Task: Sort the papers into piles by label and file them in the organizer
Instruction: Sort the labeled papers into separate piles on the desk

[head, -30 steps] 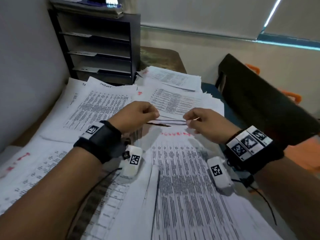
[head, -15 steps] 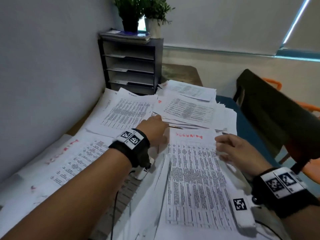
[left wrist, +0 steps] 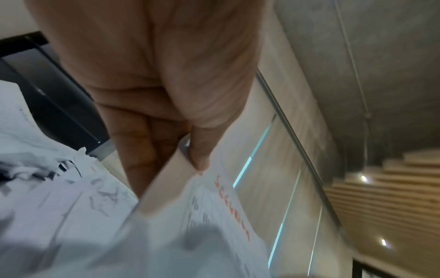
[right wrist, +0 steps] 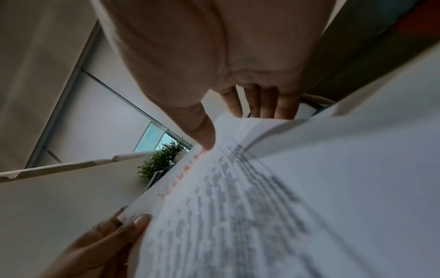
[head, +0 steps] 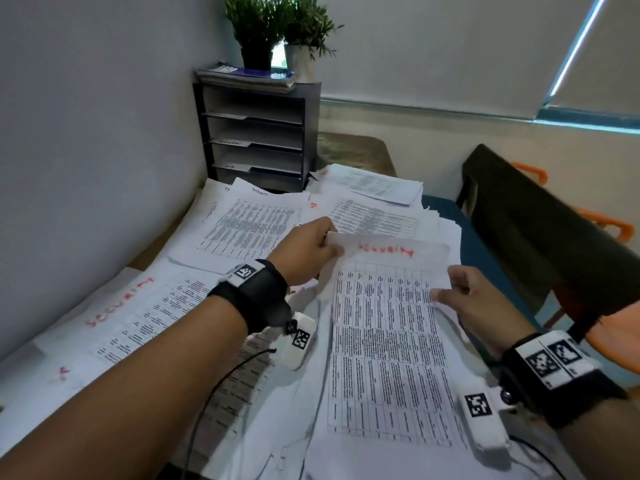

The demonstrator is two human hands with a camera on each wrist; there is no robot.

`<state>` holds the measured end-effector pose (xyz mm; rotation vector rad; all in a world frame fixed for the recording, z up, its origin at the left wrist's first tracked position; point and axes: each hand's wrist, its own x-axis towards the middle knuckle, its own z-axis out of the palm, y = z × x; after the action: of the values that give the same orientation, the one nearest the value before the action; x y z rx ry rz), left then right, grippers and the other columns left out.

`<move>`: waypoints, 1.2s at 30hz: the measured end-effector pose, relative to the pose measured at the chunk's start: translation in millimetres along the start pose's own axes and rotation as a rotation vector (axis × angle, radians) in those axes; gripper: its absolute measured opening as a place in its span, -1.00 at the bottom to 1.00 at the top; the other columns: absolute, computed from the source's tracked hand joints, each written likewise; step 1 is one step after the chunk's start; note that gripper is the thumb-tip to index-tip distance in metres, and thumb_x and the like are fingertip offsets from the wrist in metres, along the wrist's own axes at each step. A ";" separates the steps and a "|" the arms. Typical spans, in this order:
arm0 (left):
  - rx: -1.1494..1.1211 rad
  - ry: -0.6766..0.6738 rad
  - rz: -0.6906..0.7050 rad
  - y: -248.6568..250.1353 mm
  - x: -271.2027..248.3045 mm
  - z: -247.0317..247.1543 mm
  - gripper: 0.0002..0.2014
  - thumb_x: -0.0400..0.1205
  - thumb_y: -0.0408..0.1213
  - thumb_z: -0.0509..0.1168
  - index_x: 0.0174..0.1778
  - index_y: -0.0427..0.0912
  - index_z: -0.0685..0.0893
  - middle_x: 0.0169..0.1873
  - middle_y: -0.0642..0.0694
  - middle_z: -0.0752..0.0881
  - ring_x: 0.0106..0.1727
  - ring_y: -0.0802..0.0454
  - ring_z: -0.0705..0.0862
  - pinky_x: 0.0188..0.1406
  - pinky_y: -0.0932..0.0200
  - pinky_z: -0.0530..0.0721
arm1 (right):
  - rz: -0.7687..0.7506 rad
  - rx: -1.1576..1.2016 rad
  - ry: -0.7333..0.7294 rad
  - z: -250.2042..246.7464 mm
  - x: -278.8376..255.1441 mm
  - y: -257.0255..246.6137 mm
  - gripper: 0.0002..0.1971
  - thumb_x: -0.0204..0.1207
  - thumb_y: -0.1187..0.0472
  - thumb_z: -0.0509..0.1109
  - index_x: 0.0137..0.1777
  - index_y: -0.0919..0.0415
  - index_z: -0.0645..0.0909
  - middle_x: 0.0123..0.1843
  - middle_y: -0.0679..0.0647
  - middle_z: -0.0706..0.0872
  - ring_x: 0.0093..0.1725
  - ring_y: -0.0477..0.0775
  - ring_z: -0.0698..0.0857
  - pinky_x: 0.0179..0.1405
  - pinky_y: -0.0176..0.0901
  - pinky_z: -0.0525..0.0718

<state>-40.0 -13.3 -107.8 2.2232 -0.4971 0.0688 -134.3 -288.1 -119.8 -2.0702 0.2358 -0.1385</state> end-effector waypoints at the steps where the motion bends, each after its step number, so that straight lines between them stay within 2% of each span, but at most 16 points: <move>1: -0.095 0.032 -0.022 2.5 -0.7 -2.9 -0.81 0.67 -0.18 0.37 -0.11 -0.16 0.51 -0.13 -0.25 0.76 -0.14 -0.25 0.80 -0.28 -0.25 0.81 | 0.008 -0.004 -0.029 -3.4 2.5 2.4 -0.65 0.55 0.10 0.52 0.27 0.03 0.51 0.17 -0.06 0.71 0.11 -0.06 0.70 0.08 -0.12 0.61; 4: -0.368 0.144 -0.075 6.0 0.4 -12.9 -0.77 0.63 -0.21 0.41 -0.16 -0.21 0.48 -0.10 -0.44 0.75 -0.15 -0.29 0.81 -0.33 -0.30 0.78 | 0.020 0.029 -0.160 -14.6 7.5 4.9 -0.66 0.52 0.12 0.55 0.24 0.00 0.56 0.19 0.00 0.81 0.14 0.03 0.79 0.26 0.08 0.68; 7: -0.481 0.328 -0.107 8.6 3.3 -30.4 -0.80 0.68 -0.28 0.36 -0.17 -0.12 0.46 -0.13 -0.47 0.68 -0.23 -0.11 0.71 -0.41 -0.20 0.74 | 0.009 0.211 -0.418 -24.7 7.4 2.0 -0.61 0.54 0.29 0.46 0.37 0.16 0.62 0.28 0.06 0.80 0.28 0.11 0.77 0.42 0.18 0.62; 9: -0.587 0.424 -0.147 8.5 6.7 -46.5 -0.82 0.70 -0.35 0.33 -0.11 -0.16 0.43 -0.18 -0.31 0.64 -0.28 -0.04 0.68 -0.48 0.03 0.73 | 0.061 0.365 -0.516 -31.7 10.8 5.9 -0.50 0.46 0.33 0.51 0.42 0.29 0.58 0.32 0.23 0.76 0.30 0.27 0.75 0.32 0.16 0.70; 12: -0.616 0.499 -0.197 2.3 9.3 -68.2 -0.88 0.70 -0.37 0.30 -0.06 -0.19 0.46 -0.16 -0.21 0.65 -0.25 -0.06 0.70 -0.38 0.03 0.76 | 0.087 0.358 -0.462 -37.5 17.5 18.8 -0.08 -0.01 0.00 0.84 0.36 0.30 0.57 0.24 0.27 0.79 0.10 0.24 0.80 -0.03 0.02 0.84; 14: -0.603 0.467 -0.237 -2.0 8.6 -81.2 -0.90 0.69 -0.38 0.31 0.02 -0.26 0.50 -0.12 -0.23 0.70 -0.17 -0.14 0.75 -0.36 0.03 0.80 | 0.105 0.373 -0.413 -33.3 18.3 20.8 -0.21 0.10 0.04 0.79 0.31 0.29 0.58 0.20 0.29 0.79 -0.03 0.24 0.77 -0.22 0.00 0.85; 17: -0.280 0.363 -0.317 -3.6 6.4 -97.4 -0.82 0.63 -0.35 0.36 0.10 -0.25 0.55 -0.04 -0.24 0.73 -0.08 -0.21 0.76 -0.24 -0.01 0.79 | 0.054 0.386 -0.217 -17.1 16.2 11.1 -0.82 0.64 0.39 0.34 0.21 0.28 0.61 -0.02 0.19 0.83 -0.31 0.08 0.72 -0.50 -0.20 0.76; 19: 0.212 0.372 -0.243 -2.3 6.1 -101.2 -0.72 0.59 -0.23 0.39 0.18 -0.15 0.56 0.10 -0.18 0.67 0.06 -0.21 0.67 0.03 -0.06 0.70 | -0.013 0.366 -0.100 -9.5 17.0 9.2 -0.80 0.70 0.45 0.23 0.13 0.21 0.64 -0.22 0.08 0.79 -0.47 0.01 0.59 -0.60 -0.28 0.62; 21: 0.497 0.425 0.040 7.4 4.0 -93.5 -0.53 0.56 -0.12 0.37 0.38 -0.15 0.54 0.31 -0.20 0.59 0.27 -0.25 0.60 0.29 -0.17 0.58 | -0.061 0.354 -0.076 -4.9 15.2 4.9 -0.79 0.71 0.43 0.22 0.12 0.21 0.65 -0.31 0.10 0.70 -0.49 0.05 0.46 -0.60 -0.25 0.49; 24: 0.541 0.247 0.403 41.8 -4.3 -62.0 -0.39 0.59 -0.16 0.33 0.61 -0.04 0.42 0.60 -0.13 0.42 0.62 -0.18 0.36 0.62 -0.28 0.24 | -0.087 0.307 -0.137 4.7 7.6 -0.7 -0.79 0.70 0.45 0.21 0.11 0.26 0.66 -0.45 0.10 0.61 -0.54 0.06 0.40 -0.58 -0.25 0.41; 26: 0.635 0.093 0.500 63.3 -13.2 -31.4 -0.34 0.66 -0.21 0.28 0.71 0.06 0.27 0.73 -0.03 0.22 0.76 -0.07 0.07 0.71 -0.31 -0.10 | -0.078 0.304 -0.198 14.8 -0.2 -6.8 -0.79 0.70 0.47 0.19 0.11 0.30 0.65 -0.47 0.07 0.62 -0.57 0.03 0.41 -0.60 -0.25 0.40; 28: 0.767 -0.027 0.542 73.5 -18.6 -4.6 -0.37 0.71 -0.20 0.20 0.73 0.09 0.21 0.72 0.02 0.24 0.77 -0.02 0.04 0.70 -0.29 -0.23 | -0.062 0.332 -0.255 24.0 -8.3 -13.6 -0.81 0.69 0.48 0.19 0.07 0.33 0.64 -0.45 0.07 0.66 -0.57 0.01 0.44 -0.62 -0.27 0.44; 30: 0.823 -0.156 0.510 69.8 -19.2 7.2 -0.51 0.75 -0.22 0.15 0.63 0.10 0.37 0.52 0.06 0.54 0.64 -0.03 0.34 0.69 -0.28 -0.09 | -0.035 0.366 -0.310 30.5 -15.3 -17.1 -0.83 0.69 0.48 0.21 0.06 0.36 0.64 -0.35 0.14 0.71 -0.51 0.03 0.53 -0.61 -0.27 0.53; 32: 0.810 -0.229 0.456 57.2 -16.7 4.4 -0.70 0.75 -0.31 0.14 0.30 0.14 0.57 0.13 0.08 0.74 0.28 -0.06 0.61 0.54 -0.20 0.19 | -0.009 0.378 -0.366 32.1 -19.8 -18.6 -0.84 0.69 0.45 0.25 0.15 0.40 0.64 -0.20 0.24 0.74 -0.37 0.08 0.62 -0.49 -0.21 0.66; 34: 0.791 -0.277 0.369 42.6 -15.0 -8.3 -0.76 0.76 -0.32 0.12 0.04 0.21 0.50 -0.08 0.06 0.74 0.08 -0.10 0.63 0.34 -0.11 0.31 | 0.020 0.368 -0.398 28.1 -21.2 -18.4 -0.80 0.67 0.40 0.32 0.24 0.36 0.63 -0.08 0.32 0.75 -0.24 0.12 0.69 -0.33 -0.10 0.72; 36: 0.804 -0.337 0.250 26.9 -15.3 -27.4 -0.81 0.79 -0.25 0.12 0.04 0.19 0.54 -0.09 0.06 0.71 0.08 -0.12 0.65 0.31 -0.06 0.32 | 0.042 0.318 -0.369 21.2 -18.0 -16.9 -0.77 0.63 0.36 0.39 0.27 0.31 0.63 0.04 0.35 0.77 -0.13 0.14 0.73 -0.19 0.00 0.72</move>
<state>-61.0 -3.1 -73.6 2.9587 -1.0791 0.0247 -145.8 -258.0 -115.3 -1.7340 0.0270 0.2189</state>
